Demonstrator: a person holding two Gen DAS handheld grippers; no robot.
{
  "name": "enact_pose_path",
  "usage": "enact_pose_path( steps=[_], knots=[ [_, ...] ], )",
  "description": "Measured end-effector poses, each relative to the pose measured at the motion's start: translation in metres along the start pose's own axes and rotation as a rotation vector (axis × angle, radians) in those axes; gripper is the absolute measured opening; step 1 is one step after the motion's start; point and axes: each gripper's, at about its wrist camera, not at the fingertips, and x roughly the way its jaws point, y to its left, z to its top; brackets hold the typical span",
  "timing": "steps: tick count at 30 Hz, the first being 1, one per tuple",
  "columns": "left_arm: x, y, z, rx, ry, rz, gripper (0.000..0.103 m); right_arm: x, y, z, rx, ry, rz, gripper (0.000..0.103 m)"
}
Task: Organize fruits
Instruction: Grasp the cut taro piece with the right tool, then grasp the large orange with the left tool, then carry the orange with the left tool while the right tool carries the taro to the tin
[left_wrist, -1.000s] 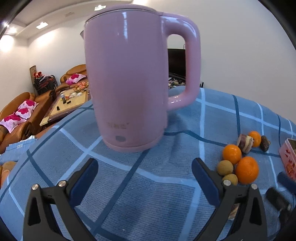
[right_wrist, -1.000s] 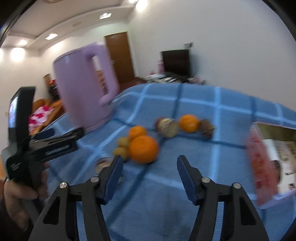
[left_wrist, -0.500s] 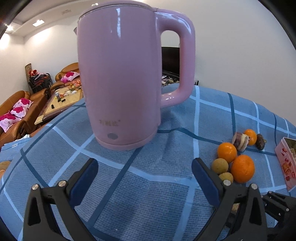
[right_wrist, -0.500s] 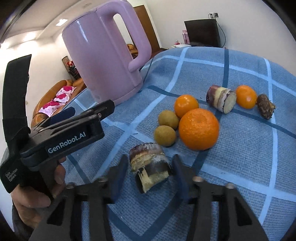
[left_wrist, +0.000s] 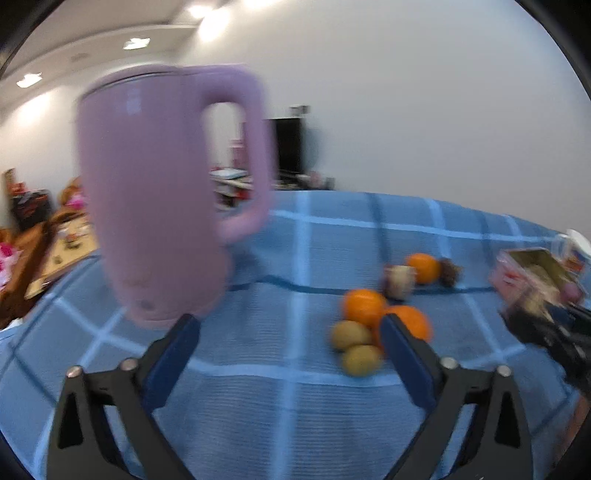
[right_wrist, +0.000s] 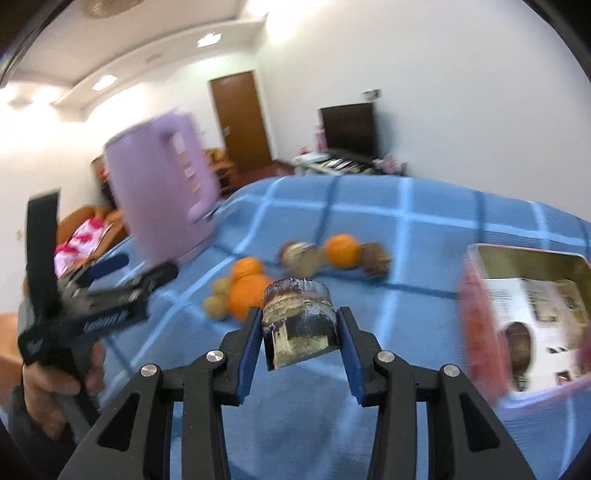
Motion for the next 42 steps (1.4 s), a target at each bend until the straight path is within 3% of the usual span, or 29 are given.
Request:
enact_pose_path(
  steps=[2, 5, 9, 13, 15, 23, 32, 42],
  knots=[
    [0.007, -0.016, 0.002, 0.008, 0.041, -0.08, 0.086, -0.001, -0.011, 0.003, 0.03, -0.007, -0.02, 0.043],
    [0.022, -0.042, 0.003, 0.054, 0.111, -0.119, 0.073, -0.006, -0.022, 0.008, 0.068, -0.014, -0.02, 0.043],
    [0.047, -0.067, 0.004, 0.089, 0.203, -0.117, 0.06, -0.015, -0.027, 0.01, 0.072, -0.036, -0.021, 0.043],
    [0.06, -0.079, 0.007, 0.112, 0.223, -0.094, 0.058, -0.015, -0.024, 0.01, 0.066, -0.034, -0.015, 0.043],
    [0.072, -0.082, 0.006, 0.121, 0.277, -0.07, 0.051, -0.013, -0.023, 0.011, 0.064, -0.033, -0.013, 0.043],
    [0.061, -0.07, 0.007, 0.064, 0.242, -0.095, 0.05, -0.01, -0.022, 0.009, 0.065, -0.029, -0.008, 0.042],
    [0.018, -0.064, 0.01, -0.037, 0.026, -0.16, 0.05, -0.03, -0.021, 0.013, 0.047, -0.12, -0.035, 0.042],
    [0.012, -0.106, 0.01, -0.018, 0.021, -0.137, 0.05, -0.049, -0.04, 0.016, 0.073, -0.172, -0.031, 0.042]
  ],
)
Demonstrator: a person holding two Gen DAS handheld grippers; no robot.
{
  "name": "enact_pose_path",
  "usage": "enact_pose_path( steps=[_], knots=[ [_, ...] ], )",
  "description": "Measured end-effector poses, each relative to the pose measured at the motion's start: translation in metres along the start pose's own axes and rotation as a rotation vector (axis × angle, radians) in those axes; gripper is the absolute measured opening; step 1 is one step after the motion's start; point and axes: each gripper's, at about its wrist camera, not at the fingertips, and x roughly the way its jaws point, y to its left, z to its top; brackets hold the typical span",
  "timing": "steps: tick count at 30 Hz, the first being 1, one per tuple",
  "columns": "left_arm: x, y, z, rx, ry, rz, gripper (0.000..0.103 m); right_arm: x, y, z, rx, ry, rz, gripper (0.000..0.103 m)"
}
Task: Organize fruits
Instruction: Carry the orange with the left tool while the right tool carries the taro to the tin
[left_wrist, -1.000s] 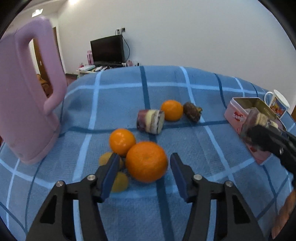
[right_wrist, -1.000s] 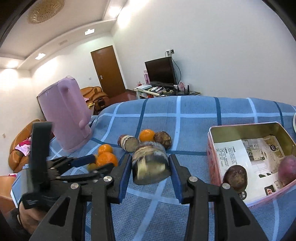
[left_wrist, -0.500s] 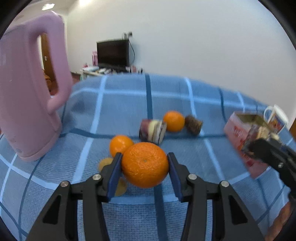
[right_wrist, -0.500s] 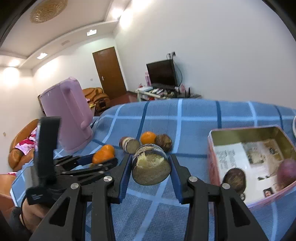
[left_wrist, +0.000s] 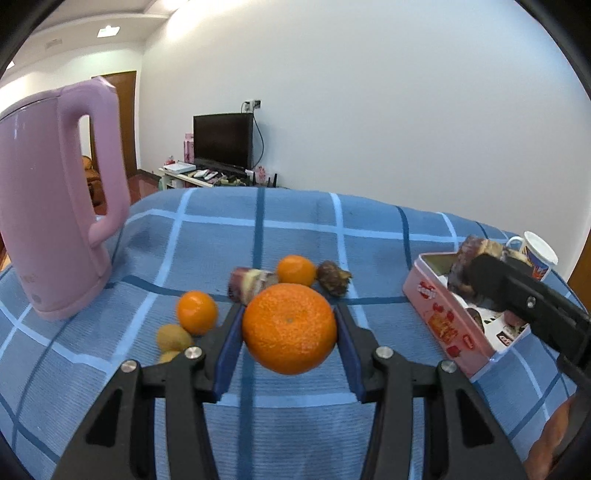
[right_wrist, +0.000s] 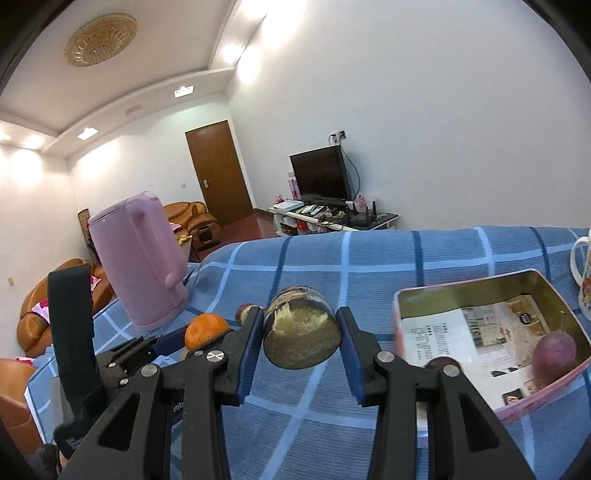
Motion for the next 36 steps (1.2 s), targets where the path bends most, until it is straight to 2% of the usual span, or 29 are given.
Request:
enact_pose_path(
  steps=[14, 36],
  knots=[
    [0.006, -0.062, 0.001, 0.058, -0.017, -0.008, 0.05, -0.031, -0.06, 0.009, 0.01, -0.061, -0.097, 0.042],
    [0.02, -0.151, 0.024, 0.117, -0.061, -0.117, 0.05, -0.062, -0.162, 0.025, 0.102, -0.098, -0.274, 0.042]
  ],
)
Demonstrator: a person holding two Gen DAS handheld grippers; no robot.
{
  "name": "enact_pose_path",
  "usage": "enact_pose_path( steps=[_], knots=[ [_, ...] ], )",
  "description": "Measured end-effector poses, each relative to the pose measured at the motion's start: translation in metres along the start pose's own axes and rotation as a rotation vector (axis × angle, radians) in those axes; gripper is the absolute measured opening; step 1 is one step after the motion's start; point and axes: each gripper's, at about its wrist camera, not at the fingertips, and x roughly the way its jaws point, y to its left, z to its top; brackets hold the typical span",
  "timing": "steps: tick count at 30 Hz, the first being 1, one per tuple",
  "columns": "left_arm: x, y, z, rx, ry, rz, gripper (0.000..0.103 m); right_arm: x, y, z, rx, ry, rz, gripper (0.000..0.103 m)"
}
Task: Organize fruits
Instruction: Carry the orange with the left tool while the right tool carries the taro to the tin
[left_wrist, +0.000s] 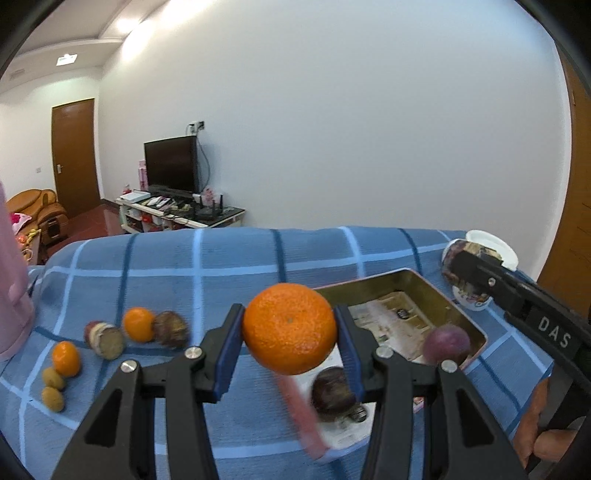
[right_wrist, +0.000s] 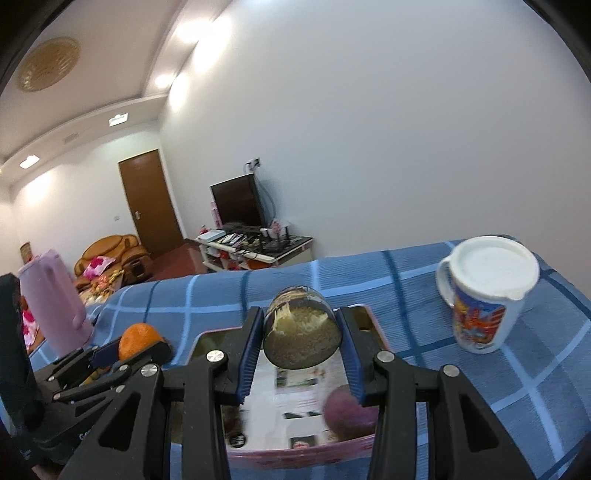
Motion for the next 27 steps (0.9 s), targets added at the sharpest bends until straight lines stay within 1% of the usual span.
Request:
enact_pose_path(
  steps=[6, 11, 17, 22, 24, 27],
  knots=[
    [0.017, -0.027, 0.003, 0.023, 0.018, -0.035, 0.05, 0.009, -0.012, 0.001, -0.011, 0.022, -0.04, 0.042],
    [0.033, -0.041, 0.003, 0.042, 0.05, -0.031, 0.05, 0.027, -0.014, -0.004, -0.03, 0.062, -0.072, 0.042],
    [0.048, -0.046, 0.0, 0.05, 0.09, 0.002, 0.05, 0.044, -0.016, -0.005, -0.035, 0.103, -0.07, 0.043],
    [0.059, -0.048, -0.003, 0.049, 0.124, 0.019, 0.05, 0.055, -0.009, -0.006, -0.081, 0.129, -0.084, 0.043],
    [0.064, -0.047, -0.004, 0.046, 0.147, 0.028, 0.05, 0.062, -0.009, -0.008, -0.093, 0.16, -0.083, 0.043],
    [0.067, -0.046, -0.005, 0.036, 0.162, 0.034, 0.05, 0.068, -0.011, -0.009, -0.082, 0.175, -0.07, 0.043]
  ],
)
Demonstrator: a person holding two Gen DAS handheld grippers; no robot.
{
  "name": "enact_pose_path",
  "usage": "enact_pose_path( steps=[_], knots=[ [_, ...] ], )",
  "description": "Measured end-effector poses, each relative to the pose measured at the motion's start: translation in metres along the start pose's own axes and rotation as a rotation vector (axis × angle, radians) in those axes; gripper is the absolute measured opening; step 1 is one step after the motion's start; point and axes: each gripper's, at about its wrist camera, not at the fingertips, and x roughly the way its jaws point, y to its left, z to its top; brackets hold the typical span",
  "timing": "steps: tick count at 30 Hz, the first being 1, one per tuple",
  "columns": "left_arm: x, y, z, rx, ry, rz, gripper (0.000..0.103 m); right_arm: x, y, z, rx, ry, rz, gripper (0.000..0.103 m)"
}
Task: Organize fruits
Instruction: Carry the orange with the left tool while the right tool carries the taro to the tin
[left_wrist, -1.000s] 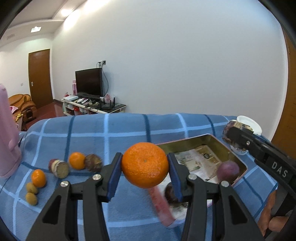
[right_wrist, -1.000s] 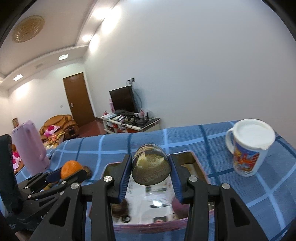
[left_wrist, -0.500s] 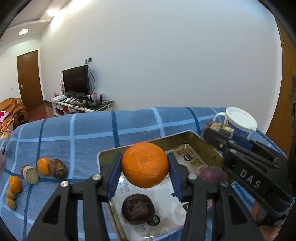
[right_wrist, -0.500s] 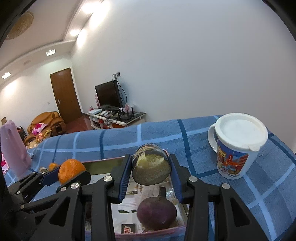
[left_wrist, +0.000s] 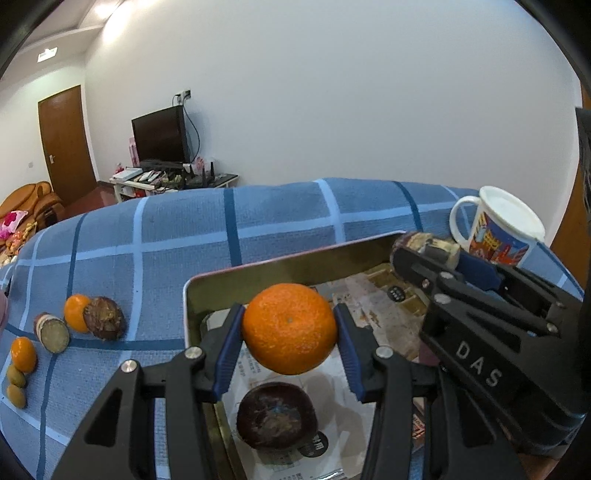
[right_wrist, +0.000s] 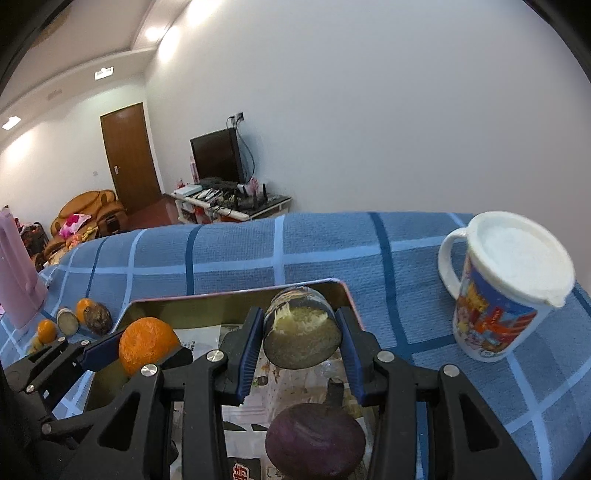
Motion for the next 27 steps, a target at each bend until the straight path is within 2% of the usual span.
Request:
enact_pose_path(
  steps=[5, 11, 13, 15, 17, 19, 20, 24, 27],
  knots=[
    [0.011, -0.004, 0.001, 0.004, 0.05, 0.013, 0.05, 0.007, -0.006, -0.001, 0.026, 0.038, 0.023, 0.043],
    [0.013, -0.013, 0.001, 0.039, 0.058, 0.048, 0.051, 0.011, -0.007, -0.001, 0.037, 0.057, 0.069, 0.043],
    [0.01, -0.015, 0.0, 0.049, 0.041, 0.06, 0.06, 0.01, -0.006, -0.001, 0.035, 0.054, 0.06, 0.043],
    [0.007, -0.017, 0.0, 0.059, 0.025, 0.066, 0.077, 0.007, -0.007, -0.001, 0.044, 0.039, 0.061, 0.044],
    [0.003, -0.019, 0.0, 0.07, 0.008, 0.068, 0.086, 0.003, -0.006, -0.002, 0.054, 0.022, 0.059, 0.05],
    [-0.001, -0.02, 0.0, 0.077, -0.011, 0.071, 0.094, -0.001, -0.008, -0.001, 0.064, -0.001, 0.06, 0.065],
    [-0.003, -0.02, -0.001, 0.08, -0.023, 0.074, 0.098, -0.005, -0.008, -0.001, 0.067, -0.017, 0.057, 0.068],
    [-0.018, -0.017, -0.001, 0.088, -0.08, 0.076, 0.1, -0.023, -0.014, 0.004, 0.083, -0.09, 0.043, 0.075],
    [-0.04, -0.001, 0.003, 0.053, -0.168, 0.093, 0.101, -0.044, -0.023, 0.008, 0.129, -0.179, 0.02, 0.077]
  ],
)
